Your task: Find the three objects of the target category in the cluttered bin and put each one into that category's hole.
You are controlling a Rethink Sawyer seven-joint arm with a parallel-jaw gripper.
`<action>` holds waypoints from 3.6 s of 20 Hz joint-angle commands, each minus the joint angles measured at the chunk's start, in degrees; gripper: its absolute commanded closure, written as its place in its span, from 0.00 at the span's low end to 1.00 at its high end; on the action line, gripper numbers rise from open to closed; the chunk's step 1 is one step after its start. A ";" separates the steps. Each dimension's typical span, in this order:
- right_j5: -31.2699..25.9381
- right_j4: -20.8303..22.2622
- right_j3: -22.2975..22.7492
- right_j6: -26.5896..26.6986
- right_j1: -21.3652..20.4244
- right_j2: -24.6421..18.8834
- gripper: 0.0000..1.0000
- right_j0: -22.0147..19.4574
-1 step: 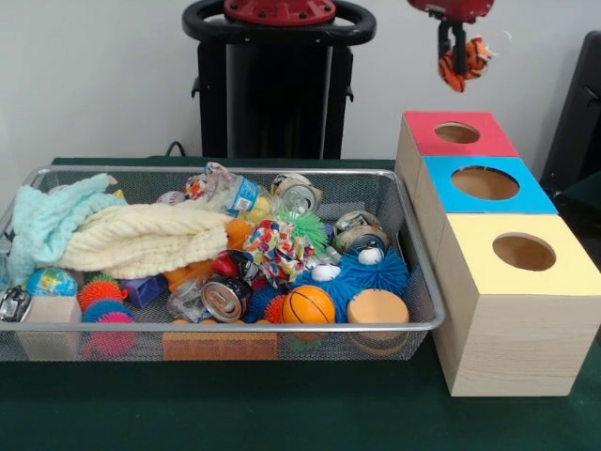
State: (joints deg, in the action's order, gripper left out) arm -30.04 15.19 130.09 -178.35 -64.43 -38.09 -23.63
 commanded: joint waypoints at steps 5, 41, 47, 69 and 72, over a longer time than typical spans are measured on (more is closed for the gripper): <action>3.06 16.84 -1.42 -16.20 8.09 18.39 1.00 26.61; 12.55 6.89 0.00 -2.73 8.45 30.65 1.00 26.43; 13.68 6.52 -2.98 -5.09 12.21 33.37 1.00 30.89; 8.93 1.19 -7.01 -0.60 12.08 32.34 1.00 27.05; 7.34 0.10 -7.65 0.14 11.47 30.90 1.00 25.39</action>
State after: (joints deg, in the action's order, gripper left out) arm -19.42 18.40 128.95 -180.96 -52.70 -3.38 4.85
